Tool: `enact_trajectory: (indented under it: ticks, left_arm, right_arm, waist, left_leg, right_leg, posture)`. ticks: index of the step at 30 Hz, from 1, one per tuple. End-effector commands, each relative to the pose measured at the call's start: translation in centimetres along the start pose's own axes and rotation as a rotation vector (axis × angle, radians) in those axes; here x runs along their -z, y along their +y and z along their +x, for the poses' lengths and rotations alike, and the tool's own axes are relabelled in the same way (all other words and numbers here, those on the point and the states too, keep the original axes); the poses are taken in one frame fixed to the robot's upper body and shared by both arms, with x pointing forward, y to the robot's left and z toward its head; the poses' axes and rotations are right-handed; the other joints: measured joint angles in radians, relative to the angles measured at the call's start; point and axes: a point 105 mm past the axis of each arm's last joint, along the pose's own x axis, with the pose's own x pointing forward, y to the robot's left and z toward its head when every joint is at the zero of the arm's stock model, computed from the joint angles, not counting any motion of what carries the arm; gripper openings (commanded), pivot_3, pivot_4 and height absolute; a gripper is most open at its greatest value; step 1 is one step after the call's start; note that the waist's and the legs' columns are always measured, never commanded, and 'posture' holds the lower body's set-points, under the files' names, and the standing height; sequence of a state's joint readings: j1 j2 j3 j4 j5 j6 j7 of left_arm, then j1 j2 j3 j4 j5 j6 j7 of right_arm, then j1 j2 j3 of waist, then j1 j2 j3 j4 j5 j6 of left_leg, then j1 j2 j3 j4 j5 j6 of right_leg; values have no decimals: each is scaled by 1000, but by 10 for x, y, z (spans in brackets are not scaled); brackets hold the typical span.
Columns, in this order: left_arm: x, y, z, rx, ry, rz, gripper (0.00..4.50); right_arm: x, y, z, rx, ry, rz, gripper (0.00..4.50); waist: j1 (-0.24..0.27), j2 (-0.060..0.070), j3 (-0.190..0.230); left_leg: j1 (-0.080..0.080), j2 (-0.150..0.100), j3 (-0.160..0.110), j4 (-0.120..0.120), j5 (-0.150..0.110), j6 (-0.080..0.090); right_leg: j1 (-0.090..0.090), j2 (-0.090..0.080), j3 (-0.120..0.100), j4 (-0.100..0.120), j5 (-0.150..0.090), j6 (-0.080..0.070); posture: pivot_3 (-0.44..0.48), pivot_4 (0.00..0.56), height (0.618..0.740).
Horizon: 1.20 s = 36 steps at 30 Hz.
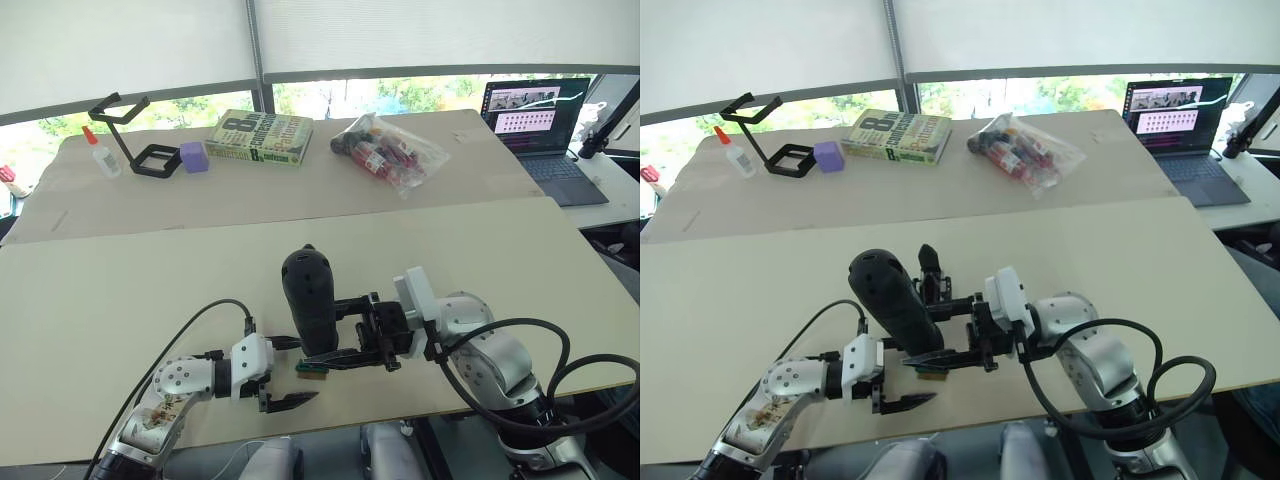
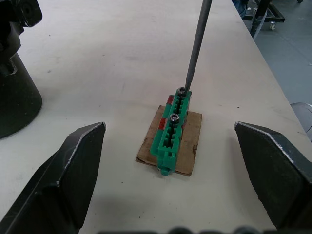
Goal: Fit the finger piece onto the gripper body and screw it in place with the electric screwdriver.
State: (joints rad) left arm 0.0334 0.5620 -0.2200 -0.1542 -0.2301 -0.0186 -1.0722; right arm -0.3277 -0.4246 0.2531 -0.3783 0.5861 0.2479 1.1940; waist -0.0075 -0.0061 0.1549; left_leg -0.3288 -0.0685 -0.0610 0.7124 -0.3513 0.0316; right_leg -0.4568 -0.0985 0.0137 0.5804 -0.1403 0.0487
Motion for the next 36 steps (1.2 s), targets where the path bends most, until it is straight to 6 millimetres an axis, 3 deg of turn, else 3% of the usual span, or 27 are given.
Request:
enact_trajectory:
  ticks: [1,36]
  left_arm:
    - [4,-8,5,33,9,-30,4500]
    - [7,-11,4,26,7,-37,4500]
  right_arm:
    - [-17,1,0,-7,-49,-62,1935]
    - [-9,1,0,12,-20,-42,1935]
  waist:
    - [0,0,0]
    - [-2,0,0]
  left_leg:
    - [0,0,0,0,0,0]
    - [0,0,0,0,0,0]
  right_leg:
    - [0,0,0,0,0,0]
    - [0,0,0,0,0,0]
  posture:
    - [0,150,740]
    - [0,150,740]
